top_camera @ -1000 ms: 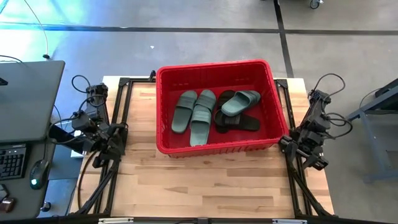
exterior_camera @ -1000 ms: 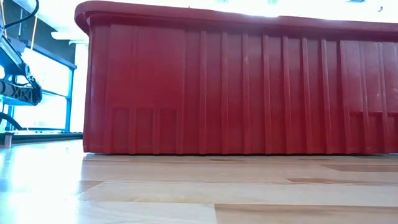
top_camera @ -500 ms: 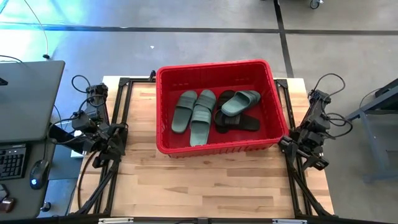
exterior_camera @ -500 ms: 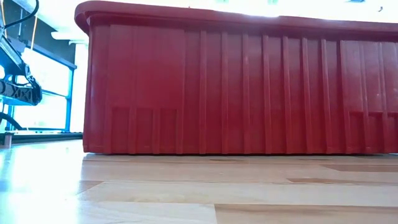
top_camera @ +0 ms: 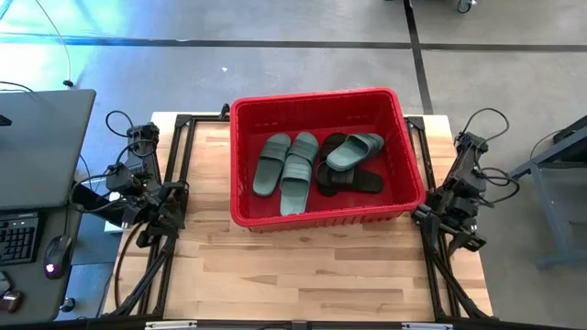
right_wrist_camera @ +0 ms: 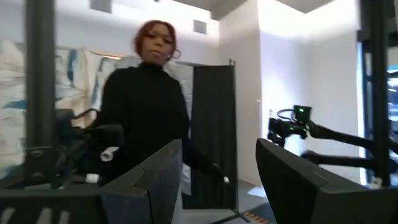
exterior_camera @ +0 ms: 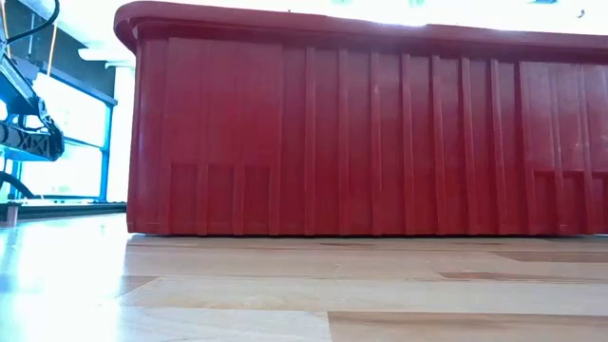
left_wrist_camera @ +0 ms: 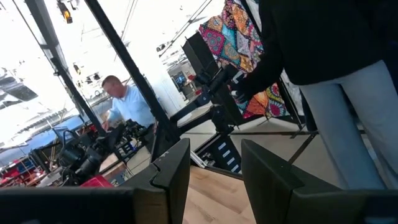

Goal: Pick and place slides into bin
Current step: Return to Home Position

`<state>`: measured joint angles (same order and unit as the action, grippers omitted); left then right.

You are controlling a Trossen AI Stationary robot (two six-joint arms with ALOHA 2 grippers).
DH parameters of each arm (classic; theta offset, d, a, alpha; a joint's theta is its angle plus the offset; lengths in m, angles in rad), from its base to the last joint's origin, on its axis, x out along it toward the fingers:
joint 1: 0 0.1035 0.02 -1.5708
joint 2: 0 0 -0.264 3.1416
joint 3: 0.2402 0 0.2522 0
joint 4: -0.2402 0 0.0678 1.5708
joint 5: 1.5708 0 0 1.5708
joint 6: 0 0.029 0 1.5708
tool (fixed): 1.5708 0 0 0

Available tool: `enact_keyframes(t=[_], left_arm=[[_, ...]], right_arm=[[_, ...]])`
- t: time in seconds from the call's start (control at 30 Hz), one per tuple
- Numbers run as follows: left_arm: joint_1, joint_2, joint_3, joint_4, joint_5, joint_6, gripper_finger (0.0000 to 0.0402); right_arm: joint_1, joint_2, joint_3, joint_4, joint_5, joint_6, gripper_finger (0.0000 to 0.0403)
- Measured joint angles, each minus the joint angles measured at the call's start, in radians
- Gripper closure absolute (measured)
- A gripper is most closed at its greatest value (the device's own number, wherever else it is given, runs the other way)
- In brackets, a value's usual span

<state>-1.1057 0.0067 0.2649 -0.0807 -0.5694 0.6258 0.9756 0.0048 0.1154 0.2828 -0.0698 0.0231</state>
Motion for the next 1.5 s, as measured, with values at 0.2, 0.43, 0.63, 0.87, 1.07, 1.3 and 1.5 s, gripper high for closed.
enact_keyframes(t=[0.2, 0.43, 0.63, 0.87, 1.07, 1.3, 1.5], left_arm=[[0.000, 0.000, 0.000, 0.000, 0.000, 0.000, 0.0275], [0.000, 0.000, 0.000, 0.000, 0.000, 0.001, 0.0275], [0.000, 0.000, 0.000, 0.000, 0.000, 0.001, 0.0275], [0.000, 0.000, 0.000, 0.000, 0.000, 0.001, 0.0275], [0.000, 0.000, 0.000, 0.000, 0.000, 0.001, 0.0275], [0.000, 0.000, 0.000, 0.000, 0.000, 0.001, 0.0275], [0.000, 0.000, 0.000, 0.000, 0.000, 0.001, 0.0275]], right_arm=[[0.000, 0.000, 0.000, -0.002, -0.009, -0.020, 0.0208], [0.000, 0.000, 0.000, -0.018, 0.032, -0.023, 0.0208], [0.000, 0.000, 0.000, -0.027, 0.032, -0.023, 0.0208], [0.000, 0.000, 0.000, -0.039, 0.032, -0.023, 0.0208], [0.000, 0.000, 0.000, -0.040, 0.032, -0.023, 0.0208], [0.000, 0.000, 0.000, -0.040, 0.032, -0.023, 0.0208], [0.000, 0.000, 0.000, -0.040, 0.032, -0.023, 0.0208]])
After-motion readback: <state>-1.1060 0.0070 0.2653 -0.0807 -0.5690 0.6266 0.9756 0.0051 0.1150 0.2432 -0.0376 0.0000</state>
